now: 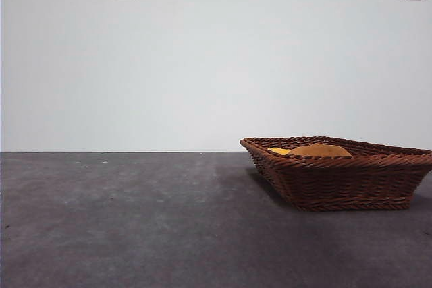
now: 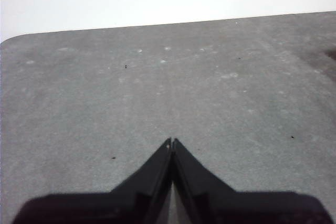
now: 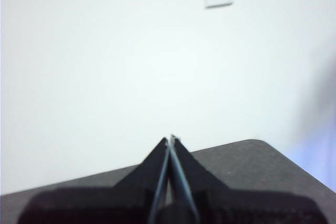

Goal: Help me put the vegetables on the table into the basket

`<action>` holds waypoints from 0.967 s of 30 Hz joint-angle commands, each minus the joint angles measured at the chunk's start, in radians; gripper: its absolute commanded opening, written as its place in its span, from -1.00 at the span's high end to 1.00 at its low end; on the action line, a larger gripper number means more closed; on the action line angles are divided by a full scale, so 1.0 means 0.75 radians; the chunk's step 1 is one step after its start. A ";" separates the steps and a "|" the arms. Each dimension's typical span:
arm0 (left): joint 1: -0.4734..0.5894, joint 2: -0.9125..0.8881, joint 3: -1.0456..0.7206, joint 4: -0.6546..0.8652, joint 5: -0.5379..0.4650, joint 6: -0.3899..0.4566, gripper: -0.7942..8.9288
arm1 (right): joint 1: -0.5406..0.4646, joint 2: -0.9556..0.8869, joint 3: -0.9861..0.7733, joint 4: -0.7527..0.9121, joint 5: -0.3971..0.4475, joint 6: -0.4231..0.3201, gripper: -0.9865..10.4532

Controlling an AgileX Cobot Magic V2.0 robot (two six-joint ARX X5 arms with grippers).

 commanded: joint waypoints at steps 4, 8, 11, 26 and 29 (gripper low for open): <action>0.004 -0.002 -0.014 0.008 0.006 0.007 0.84 | -0.003 -0.374 -0.542 0.218 0.022 0.004 0.86; 0.004 -0.002 -0.014 0.008 0.007 0.007 0.84 | -0.003 -0.454 -0.671 0.205 0.022 0.006 0.86; 0.004 -0.002 -0.014 0.009 0.007 0.007 0.84 | -0.003 -0.490 -0.672 0.105 0.023 0.005 0.86; 0.004 0.012 -0.014 0.008 0.006 0.007 0.84 | -0.038 -0.489 -0.672 -0.257 0.035 0.002 0.86; 0.004 0.012 -0.014 0.010 0.007 0.007 0.84 | -0.037 -0.489 -0.670 -0.289 0.035 0.002 0.86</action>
